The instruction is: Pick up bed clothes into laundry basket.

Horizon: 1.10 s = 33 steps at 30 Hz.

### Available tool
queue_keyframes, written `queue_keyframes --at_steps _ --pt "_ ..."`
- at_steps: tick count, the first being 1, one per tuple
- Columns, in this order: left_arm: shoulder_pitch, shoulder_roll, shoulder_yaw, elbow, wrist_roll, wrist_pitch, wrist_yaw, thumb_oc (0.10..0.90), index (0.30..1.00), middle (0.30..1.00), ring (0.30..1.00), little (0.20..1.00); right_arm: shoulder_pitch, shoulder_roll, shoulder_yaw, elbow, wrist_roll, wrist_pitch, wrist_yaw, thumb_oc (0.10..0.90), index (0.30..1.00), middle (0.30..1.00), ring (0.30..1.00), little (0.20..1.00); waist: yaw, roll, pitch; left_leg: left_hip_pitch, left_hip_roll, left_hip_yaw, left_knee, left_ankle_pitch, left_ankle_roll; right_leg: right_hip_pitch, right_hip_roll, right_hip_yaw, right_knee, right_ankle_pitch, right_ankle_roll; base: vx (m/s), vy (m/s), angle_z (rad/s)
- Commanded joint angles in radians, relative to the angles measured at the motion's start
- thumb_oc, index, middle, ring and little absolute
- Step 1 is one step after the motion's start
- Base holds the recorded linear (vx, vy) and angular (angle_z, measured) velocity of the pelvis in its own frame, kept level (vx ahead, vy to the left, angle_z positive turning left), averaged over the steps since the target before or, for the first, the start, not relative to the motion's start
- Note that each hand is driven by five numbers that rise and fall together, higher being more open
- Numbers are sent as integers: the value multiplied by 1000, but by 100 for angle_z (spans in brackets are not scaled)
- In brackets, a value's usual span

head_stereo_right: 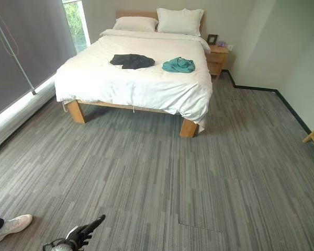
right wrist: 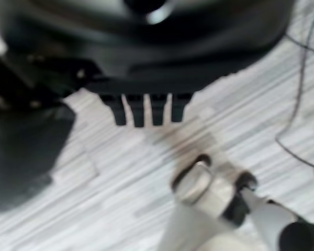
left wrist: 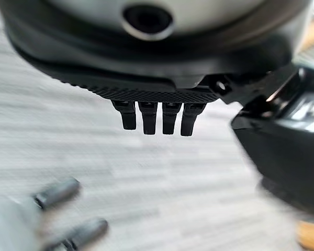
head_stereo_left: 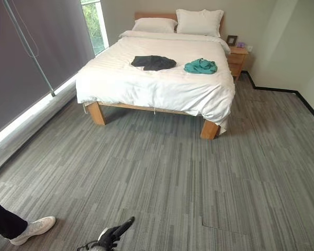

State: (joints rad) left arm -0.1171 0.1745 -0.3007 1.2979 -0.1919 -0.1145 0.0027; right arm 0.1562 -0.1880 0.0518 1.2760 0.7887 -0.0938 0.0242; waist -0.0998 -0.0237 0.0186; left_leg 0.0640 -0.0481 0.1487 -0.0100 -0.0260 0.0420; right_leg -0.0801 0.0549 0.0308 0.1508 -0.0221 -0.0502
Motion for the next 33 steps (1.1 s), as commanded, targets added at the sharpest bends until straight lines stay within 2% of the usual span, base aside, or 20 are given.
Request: queue_keyframes --at_steps 1,9,11,13,14,15,16,17,18,19,20,21,23,25,26,27,33 --pt "-3 10 48 37 19 -13 -10 800 900 900 900 900 -86 -22 8 -16 -27 -63 32 800 900 900 900 900 19 -14 14 45 65 -11 -77 -2 -84 103 -83 88 -153 54 163 0 0 0" --pt "2 18 60 34 0 -19 -22 800 900 900 900 900 -90 -40 13 63 -108 -39 41 800 900 900 900 900 37 -10 7 52 58 -42 -77 -4 -79 125 -94 63 -159 48 160 39 15 18" --pt "-32 59 85 -4 -43 -30 -9 800 900 900 900 900 -99 -86 -17 20 -101 -52 41 800 900 900 900 900 33 -9 4 54 56 -39 -77 -6 -81 126 -98 63 -154 47 162 33 24 1" --pt "-76 100 99 -78 -103 -46 3 800 900 900 900 900 -111 -138 -41 -54 -105 -67 35 800 900 900 900 900 28 -8 3 55 55 -38 -77 -7 -84 124 -100 66 -152 49 166 7 18 0" --pt "-107 134 103 -194 -162 -59 13 800 900 900 900 900 -109 -185 -54 -212 -117 -85 21 800 900 900 900 900 21 -5 5 55 56 -33 -77 -6 -84 119 -100 69 -148 52 169 0 0 0" --pt "-105 134 103 -196 -162 -57 14 800 900 900 900 900 -106 -185 -54 -215 -118 -84 19 800 900 900 900 900 21 -5 6 56 56 -33 -77 -7 -84 120 -100 69 -148 51 169 3 37 -2" --pt "-99 160 106 -384 -203 -70 26 800 900 900 900 900 -80 -217 -71 -433 -126 -100 10 800 900 900 900 900 17 -3 10 55 56 -31 -77 -4 -84 116 -100 73 -145 54 172 0 0 0" --pt "-96 161 105 -388 -202 -68 27 800 900 900 900 900 -76 -216 -72 -438 -127 -98 7 800 900 900 900 900 18 -3 9 56 56 -31 -77 -4 -84 117 -100 72 -145 54 172 1 39 -3" --pt "-87 190 113 -564 -206 -88 44 800 900 900 900 900 -41 -233 -103 -670 -122 -125 6 800 900 900 900 900 12 0 12 56 55 -27 -77 -4 -83 115 -100 76 -145 58 176 0 0 0" --pt "-85 190 112 -566 -206 -86 45 800 900 900 900 900 -39 -232 -104 -673 -123 -123 5 800 900 900 900 900 13 0 12 57 55 -27 -77 -5 -83 115 -100 76 -145 58 176 19 40 -4" --pt "-77 186 116 -654 -235 -96 55 800 900 900 900 900 -14 -226 -120 -809 -122 -149 7 800 900 900 900 900 10 1 13 58 55 -24 -77 -6 -81 117 -103 77 -148 60 178 0 0 0" --pt "-71 183 118 -704 -245 -102 54 800 900 900 900 900 -4 -220 -130 -867 -135 -160 7 800 900 900 900 900 9 2 15 59 54 -24 -77 -7 -80 119 -104 79 -150 60 179 22 24 -6" --pt "-62 179 118 -758 -252 -107 49 800 900 900 900 900 6 -216 -133 -920 -164 -169 6 800 900 900 900 900 7 2 15 60 54 -23 -77 -9 -78 121 -105 81 -152 60 179 29 20 -6" --pt "-47 163 120 -790 -220 -115 42 800 900 900 900 900 14 -222 -116 -961 -379 -186 -43 800 900 900 900 900 4 4 16 65 54 -16 -77 -12 -76 125 -105 89 -160 61 180 39 26 -8" --pt "-47 163 120 -790 -220 -115 42 800 900 900 900 900 14 -222 -116 -961 -379 -186 -43 800 900 900 900 900 4 4 16 65 54 -16 -77 -12 -76 125 -105 89 -160 61 180 17 12 -4" --pt "-34 154 127 -816 -216 -119 37 800 900 900 900 900 21 -235 -99 -980 -482 -182 -48 800 900 900 900 900 4 3 17 66 54 -14 -77 -14 -75 125 -105 91 -163 61 180 27 2 -3" --pt "37 108 136 -861 -189 -126 73 800 900 900 900 900 89 -168 -81 -1000 -439 -193 -21 800 900 900 900 900 -6 -6 28 68 58 0 -77 -18 -75 122 -103 107 -164 64 181 20 0 -6"
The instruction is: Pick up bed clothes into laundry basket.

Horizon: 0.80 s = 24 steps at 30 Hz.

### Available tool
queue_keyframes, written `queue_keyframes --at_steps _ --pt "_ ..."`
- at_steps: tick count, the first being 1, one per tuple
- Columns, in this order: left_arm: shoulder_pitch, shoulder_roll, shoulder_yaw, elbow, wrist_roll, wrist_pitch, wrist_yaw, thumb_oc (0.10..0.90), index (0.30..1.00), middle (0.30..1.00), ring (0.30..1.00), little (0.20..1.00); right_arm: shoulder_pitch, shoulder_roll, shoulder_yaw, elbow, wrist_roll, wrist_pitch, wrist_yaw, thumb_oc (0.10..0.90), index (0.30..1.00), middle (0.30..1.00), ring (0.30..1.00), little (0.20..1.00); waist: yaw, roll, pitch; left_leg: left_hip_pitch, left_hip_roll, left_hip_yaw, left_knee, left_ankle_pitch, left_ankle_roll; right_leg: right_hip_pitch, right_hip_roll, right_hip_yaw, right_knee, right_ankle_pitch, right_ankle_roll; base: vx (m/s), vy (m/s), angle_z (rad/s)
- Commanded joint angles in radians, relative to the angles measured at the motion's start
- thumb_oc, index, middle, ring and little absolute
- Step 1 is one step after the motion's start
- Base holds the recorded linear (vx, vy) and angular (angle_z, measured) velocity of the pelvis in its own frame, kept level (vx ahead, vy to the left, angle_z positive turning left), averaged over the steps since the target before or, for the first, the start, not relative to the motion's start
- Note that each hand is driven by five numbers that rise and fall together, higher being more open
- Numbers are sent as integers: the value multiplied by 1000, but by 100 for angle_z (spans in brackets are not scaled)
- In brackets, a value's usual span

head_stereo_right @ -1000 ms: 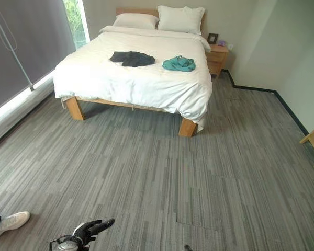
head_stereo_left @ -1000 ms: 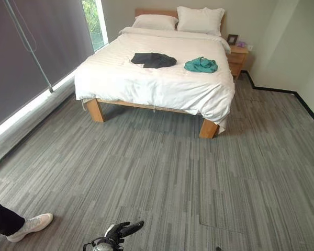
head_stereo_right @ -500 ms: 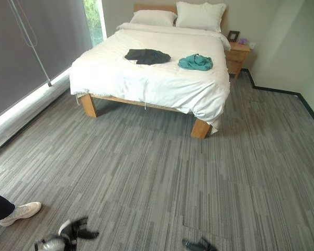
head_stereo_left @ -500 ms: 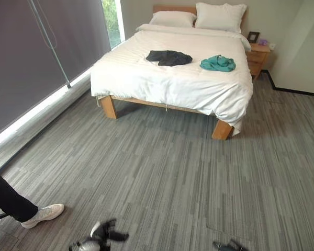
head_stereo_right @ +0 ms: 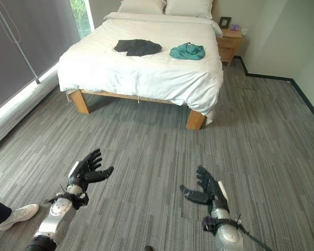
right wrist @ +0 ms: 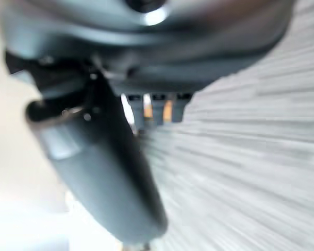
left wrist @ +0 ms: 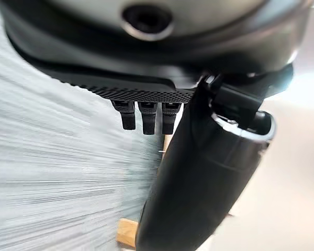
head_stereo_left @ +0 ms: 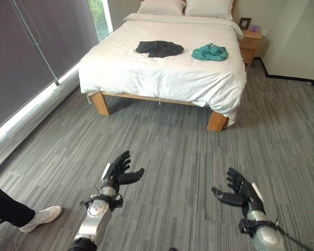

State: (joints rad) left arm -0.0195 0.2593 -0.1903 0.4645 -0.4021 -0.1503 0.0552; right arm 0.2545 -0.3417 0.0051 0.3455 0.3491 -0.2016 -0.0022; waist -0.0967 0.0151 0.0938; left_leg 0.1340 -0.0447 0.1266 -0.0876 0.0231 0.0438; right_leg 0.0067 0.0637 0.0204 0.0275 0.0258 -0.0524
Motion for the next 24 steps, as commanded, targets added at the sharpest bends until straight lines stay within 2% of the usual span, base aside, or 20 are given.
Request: queue_keyframes --at_steps 1,4,5,6,7,8,9,10,12,13,14,15,16,17,18,20,21,22,23,24 --pt "-60 23 26 -28 22 -90 21 800 900 900 900 900 -8 -14 -35 -70 1 -84 5 800 900 900 900 900 -8 -45 -48 -2 55 22 0 -67 -77 36 -112 118 -41 16 183 15 6 -10" --pt "-66 22 16 -22 33 -88 25 800 900 900 900 900 -13 -21 -39 -81 -21 -88 -11 800 900 900 900 900 -20 -43 -30 -7 60 38 0 -67 -75 -6 -105 121 9 17 194 -64 -8 -11" --pt "-77 31 9 -31 26 -88 31 800 900 900 900 900 -36 -37 -31 -100 -46 -91 -25 800 900 900 900 900 -26 -38 3 -19 77 64 0 -60 -73 -93 -90 125 132 23 222 -130 -27 -39" --pt "-77 31 9 -31 26 -88 31 800 900 900 900 900 -36 -37 -31 -100 -46 -91 -25 800 900 900 900 900 -26 -38 3 -19 77 65 0 -60 -73 -94 -90 126 133 22 222 -245 -45 -64" --pt "-120 49 -34 -28 34 -81 30 800 900 900 900 900 -53 -45 -26 -187 -67 -98 -38 800 900 900 900 900 -65 -30 62 -29 106 95 0 -47 -74 -236 -52 170 337 64 283 -143 -26 -56" --pt "-122 49 -35 -26 34 -81 30 800 900 900 900 900 -53 -45 -27 -188 -68 -97 -38 800 900 900 900 900 -61 -31 61 -31 105 98 0 -48 -74 -241 -52 174 342 62 283 -54 -71 -52" --pt "-160 58 -46 2 74 -82 29 800 900 900 900 900 -59 -40 -17 -206 -84 -92 -36 800 900 900 900 900 -76 -37 62 -3 112 139 0 -67 -86 -240 -89 148 272 41 275 82 -50 -65" --pt "-160 59 -46 2 74 -82 29 800 900 900 900 900 -59 -40 -17 -206 -84 -92 -36 800 900 900 900 900 -73 -36 60 -6 114 142 0 -64 -87 -241 -87 150 265 49 274 124 -110 -83" --pt "-159 61 -43 -50 65 -95 32 800 900 900 900 900 -16 -36 -10 -192 -61 -93 -13 800 900 900 900 900 -71 -52 47 54 128 179 6 -79 -105 -195 -134 84 93 33 230 211 -296 -84" --pt "-144 57 -34 -49 57 -96 22 800 900 900 900 900 16 -30 -1 -189 -33 -82 13 800 900 900 900 900 -78 -65 33 50 152 206 69 -79 -120 -175 -127 93 74 35 217 200 -295 -67" --pt "-144 58 -34 -49 57 -96 22 800 900 900 900 900 16 -30 -1 -189 -33 -82 13 800 900 900 900 900 -78 -65 32 49 152 207 70 -79 -120 -177 -127 94 73 36 217 168 -398 -70" --pt "-127 31 -20 -63 24 -112 25 800 900 900 900 900 48 -36 9 -176 6 -83 35 800 900 900 900 900 -71 -85 41 -45 229 204 347 36 -160 -118 -85 117 50 42 168 106 -283 -57" --pt "-127 32 -20 -63 24 -112 25 800 900 900 900 900 48 -35 9 -176 7 -83 35 800 900 900 900 900 -71 -85 35 -56 231 203 351 38 -161 -126 -84 116 48 47 166 93 -364 -63" --pt "-114 9 -28 -80 -31 -120 19 800 900 900 900 900 74 -42 4 -169 46 -81 52 800 900 900 900 900 -52 -102 58 -124 211 121 452 82 -150 -92 -82 133 34 54 147 -49 -177 -43" --pt "-102 -5 -37 -101 -59 -110 4 800 900 900 900 900 79 -68 -23 -156 36 -71 41 800 900 900 900 900 -24 -122 76 -240 142 14 508 78 -136 -54 -101 145 7 44 125 -46 -169 -26" --pt "-91 -1 -36 -108 -54 -104 -8 800 900 900 900 900 73 -76 -37 -151 29 -68 36 800 900 900 900 900 -18 -124 74 -267 134 10 477 75 -133 -42 -105 155 5 43 124 86 -45 -4" --pt "-69 4 -29 -115 -71 -102 -25 800 900 900 900 900 72 -74 -74 -158 46 -72 33 800 900 900 900 900 -25 -107 63 -237 190 110 343 78 -139 -13 -119 147 6 18 132 173 27 -19" --pt "-69 4 -29 -115 -71 -102 -25 800 900 900 900 900 72 -73 -74 -158 46 -72 33 800 900 900 900 900 -24 -107 64 -235 190 111 341 78 -139 -12 -119 148 6 18 132 207 102 -21" --pt "-65 1 -24 -109 -76 -106 -23 800 900 900 900 900 64 -79 -88 -164 45 -79 26 800 900 900 900 900 -22 -93 61 -243 198 139 294 90 -146 -7 -123 145 19 -5 131 104 102 -7" --pt "-56 1 -16 -114 -76 -116 -15 800 900 900 900 900 48 -93 -93 -169 29 -80 18 800 900 900 900 900 -26 -74 63 -209 194 130 273 83 -148 -8 -117 143 47 -31 131 122 160 -3"
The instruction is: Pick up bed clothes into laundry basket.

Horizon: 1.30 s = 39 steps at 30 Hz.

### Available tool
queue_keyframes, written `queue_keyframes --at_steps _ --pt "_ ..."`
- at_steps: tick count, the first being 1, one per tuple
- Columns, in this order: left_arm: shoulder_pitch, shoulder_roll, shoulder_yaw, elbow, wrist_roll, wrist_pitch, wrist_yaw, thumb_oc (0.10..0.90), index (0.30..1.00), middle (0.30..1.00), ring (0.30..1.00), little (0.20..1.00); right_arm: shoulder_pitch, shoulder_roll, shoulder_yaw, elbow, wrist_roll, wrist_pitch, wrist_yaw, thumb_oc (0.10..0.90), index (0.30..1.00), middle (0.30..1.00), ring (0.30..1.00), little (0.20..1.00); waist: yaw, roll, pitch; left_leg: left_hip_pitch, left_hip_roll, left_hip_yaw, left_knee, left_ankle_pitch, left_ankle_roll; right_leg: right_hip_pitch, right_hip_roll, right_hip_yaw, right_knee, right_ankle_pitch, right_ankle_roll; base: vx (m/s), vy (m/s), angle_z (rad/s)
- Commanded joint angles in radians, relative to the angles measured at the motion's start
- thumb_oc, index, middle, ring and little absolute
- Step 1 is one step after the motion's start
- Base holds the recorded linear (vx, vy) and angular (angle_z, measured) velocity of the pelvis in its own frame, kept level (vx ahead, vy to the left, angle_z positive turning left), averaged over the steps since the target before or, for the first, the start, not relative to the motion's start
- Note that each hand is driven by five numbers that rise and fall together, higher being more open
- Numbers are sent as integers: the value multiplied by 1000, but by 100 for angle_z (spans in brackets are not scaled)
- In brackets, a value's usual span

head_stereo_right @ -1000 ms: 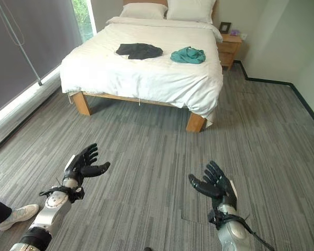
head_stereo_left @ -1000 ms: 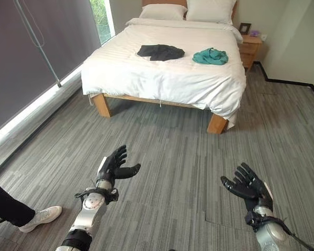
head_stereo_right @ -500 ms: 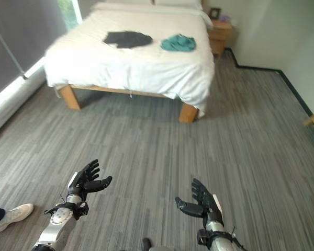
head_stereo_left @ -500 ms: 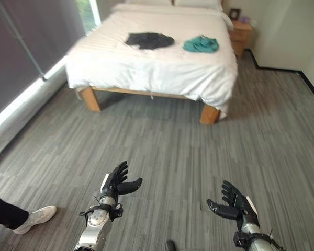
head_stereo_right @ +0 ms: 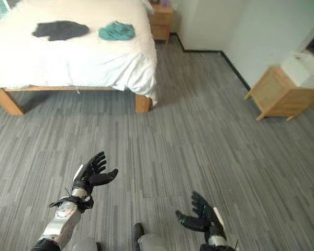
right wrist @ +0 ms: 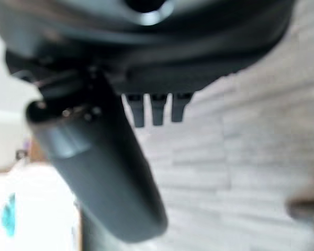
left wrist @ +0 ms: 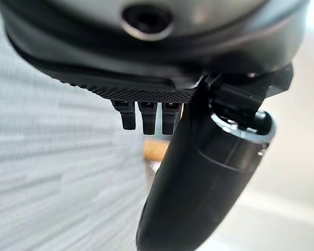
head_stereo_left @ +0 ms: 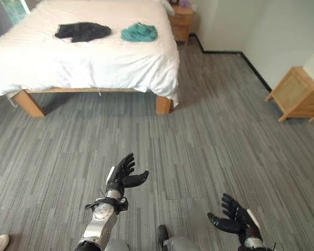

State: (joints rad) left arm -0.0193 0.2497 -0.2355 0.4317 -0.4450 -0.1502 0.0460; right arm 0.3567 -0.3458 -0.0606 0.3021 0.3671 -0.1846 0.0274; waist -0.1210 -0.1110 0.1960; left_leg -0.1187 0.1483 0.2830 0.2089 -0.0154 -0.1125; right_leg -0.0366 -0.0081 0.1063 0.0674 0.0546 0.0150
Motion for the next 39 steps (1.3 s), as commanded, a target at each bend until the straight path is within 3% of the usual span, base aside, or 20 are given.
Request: queue_keyframes --at_steps 1,3,6,7,10,12,14,15,17,19,20,21,22,25,26,27,29,32,33,39 --pt "-64 4 16 -75 -39 -108 0 800 900 900 900 900 -47 -92 -35 -148 -11 -101 -30 800 900 900 900 900 -11 76 -39 58 3 -26 -68 161 -2 24 -43 44 22 -68 62 78 159 -19" --pt "-128 17 24 -66 -19 -110 25 800 900 900 900 900 -82 -84 -52 -182 -23 -100 -57 800 900 900 900 900 -18 99 -52 99 -44 -58 -164 108 20 16 -61 33 37 -76 80 103 164 -13" --pt "-130 30 52 -95 -11 -122 39 800 900 900 900 900 -85 -73 -58 -204 -4 -103 -35 800 900 900 900 900 -13 105 -68 136 -72 -74 -220 90 38 26 -72 25 30 -78 91 129 121 41" --pt "-124 43 103 -117 40 -120 78 800 900 900 900 900 -97 -89 -50 -214 -38 -93 -15 800 900 900 900 900 4 107 -85 160 -95 -83 -254 80 54 42 -90 11 21 -85 99 134 118 35" --pt "-121 58 164 -157 141 -90 161 800 900 900 900 900 -137 -116 -40 -218 -75 -77 -19 800 900 900 900 900 35 105 -99 172 -113 -96 -281 81 66 55 -106 -5 12 -89 104 87 85 28" --pt "-91 63 206 -197 142 -76 179 800 900 900 900 900 -203 -138 -14 -240 -87 -62 -19 800 900 900 900 900 68 98 -117 180 -131 -114 -296 69 76 68 -124 -26 -8 -84 114 89 69 31" --pt "-79 68 219 -205 145 -69 179 800 900 900 900 900 -222 -143 -2 -245 -83 -59 -12 800 900 900 900 900 76 96 -121 182 -135 -118 -296 64 79 76 -130 -33 -18 -83 117 83 46 30" --pt "-61 76 232 -213 146 -64 187 800 900 900 900 900 -276 -146 45 -252 -74 -50 0 800 900 900 900 900 109 89 -132 187 -143 -133 -296 54 84 90 -140 -51 -31 -78 124 84 41 35" --pt "-50 79 243 -225 145 -63 187 800 900 900 900 900 -297 -146 63 -254 -72 -45 6 800 900 900 900 900 121 85 -137 190 -148 -142 -296 47 89 96 -145 -54 -33 -77 127 74 24 28" --pt "-37 83 250 -233 142 -63 185 800 900 900 900 900 -312 -147 80 -252 -76 -41 12 800 900 900 900 900 131 81 -137 197 -152 -148 -296 42 95 93 -146 -54 -17 -80 132 52 32 30" --pt "-28 94 250 -222 163 -56 188 800 900 900 900 900 -337 -145 113 -292 -69 -41 33 800 900 900 900 900 148 78 -125 201 -157 -164 -292 34 109 55 -148 -40 112 -86 148 4 37 35" --pt "-34 102 240 -215 174 -55 189 800 900 900 900 900 -343 -144 119 -306 -66 -44 34 800 900 900 900 900 146 76 -107 202 -158 -179 -286 36 113 25 -142 -20 172 -55 156 -46 40 52" --pt "-61 115 209 -202 171 -51 171 800 900 900 900 900 -339 -139 108 -340 -63 -46 33 800 900 900 900 900 119 79 -77 193 -156 -223 -279 45 114 -34 -86 80 272 -37 163 -65 0 69" --pt "-81 118 189 -204 162 -57 141 800 900 900 900 900 -309 -129 80 -359 -52 -47 34 800 900 900 900 900 102 84 -83 191 -158 -249 -281 42 112 -42 -53 134 216 -86 140 -5 -4 97" --pt "-89 120 189 -213 152 -63 126 800 900 900 900 900 -296 -121 65 -362 -46 -52 33 800 900 900 900 900 102 84 -91 192 -162 -249 -286 35 109 -38 -67 121 138 -86 132 65 -67 109" --pt "-90 126 186 -226 148 -79 131 800 900 900 900 900 -288 -121 59 -362 -51 -61 32 800 900 900 900 900 109 79 -90 194 -164 -247 -282 26 106 -34 -104 61 65 -51 138 43 -98 63" --pt "-75 128 208 -265 143 -72 108 800 900 900 900 900 -224 -120 17 -380 -81 -48 38 800 900 900 900 900 99 69 -100 189 -162 -253 -258 14 102 -5 -112 57 31 -41 144 33 -103 0" --pt "-55 125 246 -302 146 -83 111 800 900 900 900 900 -204 -121 -49 -393 -107 -50 17 800 900 900 900 900 94 62 -125 205 -153 -213 -262 2 95 43 -110 62 -56 -21 147 77 -83 -9" --pt "-31 137 276 -327 139 -73 88 800 900 900 900 900 -175 -114 -134 -406 -90 -52 -6 800 900 900 900 900 85 61 -138 212 -146 -205 -268 9 90 61 -100 69 -77 -21 137 55 -72 -41" --pt "13 145 304 -369 152 -58 65 800 900 900 900 900 -132 -102 -202 -425 -83 -37 -12 800 900 900 900 900 63 66 -151 246 -137 -187 -287 2 89 87 -86 80 -89 -27 126 60 -26 -27"
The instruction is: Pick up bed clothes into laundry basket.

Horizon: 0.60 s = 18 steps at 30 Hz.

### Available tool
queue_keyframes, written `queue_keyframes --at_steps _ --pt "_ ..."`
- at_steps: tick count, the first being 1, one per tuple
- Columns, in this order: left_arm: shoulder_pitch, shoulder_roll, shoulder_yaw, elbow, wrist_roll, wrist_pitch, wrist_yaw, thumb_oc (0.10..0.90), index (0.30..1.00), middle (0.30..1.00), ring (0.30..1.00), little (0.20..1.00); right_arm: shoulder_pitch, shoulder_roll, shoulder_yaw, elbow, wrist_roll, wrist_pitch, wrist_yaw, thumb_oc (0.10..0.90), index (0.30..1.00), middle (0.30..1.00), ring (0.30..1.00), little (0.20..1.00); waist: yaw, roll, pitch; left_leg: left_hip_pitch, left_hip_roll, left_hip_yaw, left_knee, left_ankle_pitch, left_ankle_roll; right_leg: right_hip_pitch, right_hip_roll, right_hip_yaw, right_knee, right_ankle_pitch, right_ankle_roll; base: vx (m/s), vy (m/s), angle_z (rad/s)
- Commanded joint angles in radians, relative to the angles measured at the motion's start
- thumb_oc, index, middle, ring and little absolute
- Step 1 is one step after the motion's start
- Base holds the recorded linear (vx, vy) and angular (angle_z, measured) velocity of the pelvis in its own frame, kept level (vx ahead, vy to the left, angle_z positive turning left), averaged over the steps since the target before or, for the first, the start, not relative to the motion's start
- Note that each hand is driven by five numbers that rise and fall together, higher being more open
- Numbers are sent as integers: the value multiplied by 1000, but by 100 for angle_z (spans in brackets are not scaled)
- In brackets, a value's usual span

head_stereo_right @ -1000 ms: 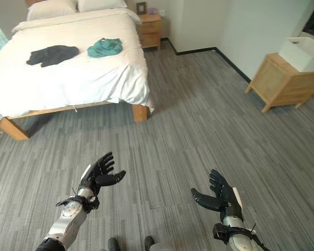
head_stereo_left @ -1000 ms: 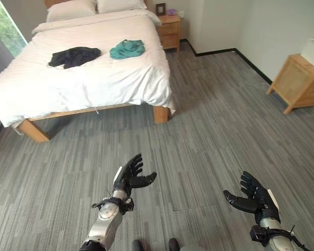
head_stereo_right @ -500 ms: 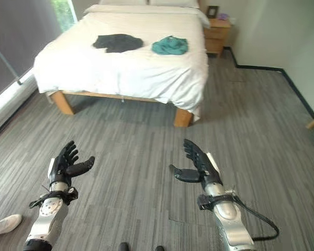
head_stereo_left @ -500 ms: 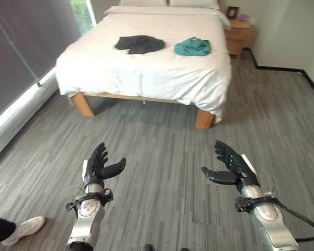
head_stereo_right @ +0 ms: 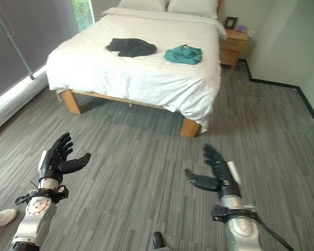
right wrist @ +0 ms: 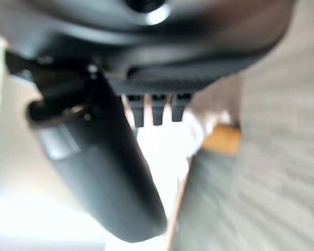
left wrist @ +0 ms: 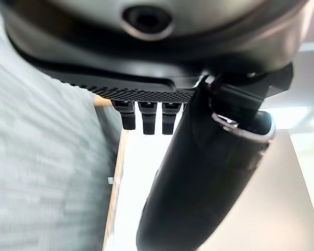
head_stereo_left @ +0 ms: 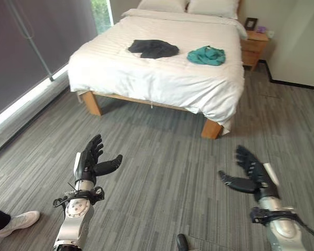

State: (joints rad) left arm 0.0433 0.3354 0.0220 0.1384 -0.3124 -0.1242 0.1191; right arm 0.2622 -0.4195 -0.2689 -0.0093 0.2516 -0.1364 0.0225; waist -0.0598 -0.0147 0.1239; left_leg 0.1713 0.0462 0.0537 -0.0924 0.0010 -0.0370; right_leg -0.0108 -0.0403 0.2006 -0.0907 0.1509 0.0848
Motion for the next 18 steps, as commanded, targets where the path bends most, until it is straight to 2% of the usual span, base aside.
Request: queue_keyframes --at_steps 1,4,8,13,15,16,17,18 --pt "-47 53 46 -74 19 -81 -17 800 900 900 900 900 -27 -37 -1 -109 25 -76 3 800 900 900 900 900 -10 -31 -84 -37 -32 51 11 -18 12 63 -48 -7 60 -122 53 35 -8 -19" --pt "-50 50 41 -74 18 -81 -20 800 900 900 900 900 -29 -40 -1 -106 20 -74 2 800 900 900 900 900 -13 -31 -85 -32 -30 57 10 -21 12 64 -44 1 55 -120 53 54 -5 -20" --pt "-66 38 9 -84 -4 -88 -25 800 900 900 900 900 -47 -12 28 -126 140 -99 19 800 900 900 900 900 -36 -34 -75 -32 -25 83 7 -34 13 44 -30 40 60 -118 56 16 3 -25" --pt "-80 40 10 -81 -5 -95 -9 800 900 900 900 900 -57 -10 49 -118 156 -101 21 800 900 900 900 900 -44 -33 -69 -29 -27 100 11 -45 16 32 -28 57 65 -117 63 26 20 -12" --pt "-89 50 16 -79 0 -97 4 800 900 900 900 900 -80 -16 58 -113 165 -104 15 800 900 900 900 900 -46 -27 -51 -37 -32 116 20 -59 27 -9 -28 74 125 -129 74 -21 68 -4" --pt "-95 62 23 -83 6 -95 13 800 900 900 900 900 -95 -13 65 -117 165 -105 17 800 900 900 900 900 -50 -11 -25 -40 -35 122 29 -77 41 -73 -25 77 260 -137 91 -29 66 -17" --pt "-97 62 24 -83 6 -95 13 800 900 900 900 900 -97 -13 66 -117 165 -104 16 800 900 900 900 900 -48 -11 -26 -44 -35 124 31 -79 41 -84 -23 79 276 -144 91 -28 54 -44" --pt "-98 66 27 -88 10 -94 16 800 900 900 900 900 -104 -10 71 -121 165 -106 20 800 900 900 900 900 -55 -8 -6 -41 -39 130 36 -87 48 -157 -13 89 398 -98 118 -2 4 -46"
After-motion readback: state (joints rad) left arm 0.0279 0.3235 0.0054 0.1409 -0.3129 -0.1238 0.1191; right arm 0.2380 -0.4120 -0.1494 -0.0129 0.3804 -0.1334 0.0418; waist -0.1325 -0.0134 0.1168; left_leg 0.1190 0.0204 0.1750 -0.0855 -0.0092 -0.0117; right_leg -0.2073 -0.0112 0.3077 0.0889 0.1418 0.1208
